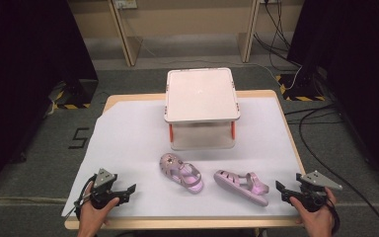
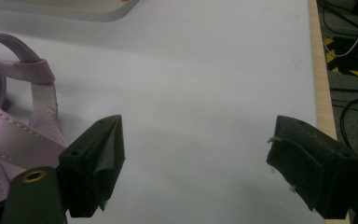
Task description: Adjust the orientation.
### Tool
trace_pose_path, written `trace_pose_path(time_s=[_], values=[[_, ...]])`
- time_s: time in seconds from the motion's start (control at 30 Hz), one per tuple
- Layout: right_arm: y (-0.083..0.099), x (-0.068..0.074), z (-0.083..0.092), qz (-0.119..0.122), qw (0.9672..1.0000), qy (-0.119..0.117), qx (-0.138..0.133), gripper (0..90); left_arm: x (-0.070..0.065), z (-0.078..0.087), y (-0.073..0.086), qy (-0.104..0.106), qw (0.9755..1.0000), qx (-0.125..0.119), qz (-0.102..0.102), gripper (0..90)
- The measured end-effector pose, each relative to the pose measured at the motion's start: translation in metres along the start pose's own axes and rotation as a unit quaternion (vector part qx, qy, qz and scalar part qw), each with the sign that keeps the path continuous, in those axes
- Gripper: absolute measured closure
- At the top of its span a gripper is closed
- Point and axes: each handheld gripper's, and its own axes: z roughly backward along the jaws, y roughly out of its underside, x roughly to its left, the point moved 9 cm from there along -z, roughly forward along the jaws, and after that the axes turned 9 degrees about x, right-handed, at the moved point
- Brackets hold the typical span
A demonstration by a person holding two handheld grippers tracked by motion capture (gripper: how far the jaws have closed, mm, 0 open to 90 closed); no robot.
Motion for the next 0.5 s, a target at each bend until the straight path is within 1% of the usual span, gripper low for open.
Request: trace_pose_path(time_s=[0.17,0.2,0.27,0.33,0.4,0.43,0.47,0.5], values=[[0.000,0.000,-0.001,0.001,1.0000,0.001,0.001,18.8,-0.001,0.000,0.000,0.001,1.0000,0.001,-0.001,14.9],[0.000,0.000,-0.001,0.005,1.0000,0.000,0.000,18.8,-0.002,0.000,0.000,0.002,1.0000,0.001,-0.001,14.9],[0.001,0.000,-0.001,0.002,1.0000,0.000,0.002,18.9,-0.004,-0.001,0.000,0.006,1.0000,0.001,0.003,14.9],[0.001,0.001,-0.001,0.000,1.0000,0.000,0.003,19.1,-0.008,-0.001,-0.002,0.016,0.9998,-0.004,0.009,14.9],[0.001,0.001,-0.001,0.000,1.0000,0.000,0.003,19.3,-0.014,-0.001,-0.004,0.026,0.9995,-0.008,0.014,14.9],[0.001,0.001,-0.002,0.000,1.0000,0.000,0.003,19.3,-0.017,0.000,-0.006,0.030,0.9994,-0.009,0.013,14.9],[0.001,0.001,-0.002,0.004,1.0000,0.000,0.003,19.5,-0.028,0.000,-0.010,0.043,0.9989,-0.015,0.014,14.9],[0.001,0.001,-0.002,0.005,1.0000,-0.001,0.003,19.5,-0.035,0.000,-0.011,0.050,0.9986,-0.014,0.011,14.9]])
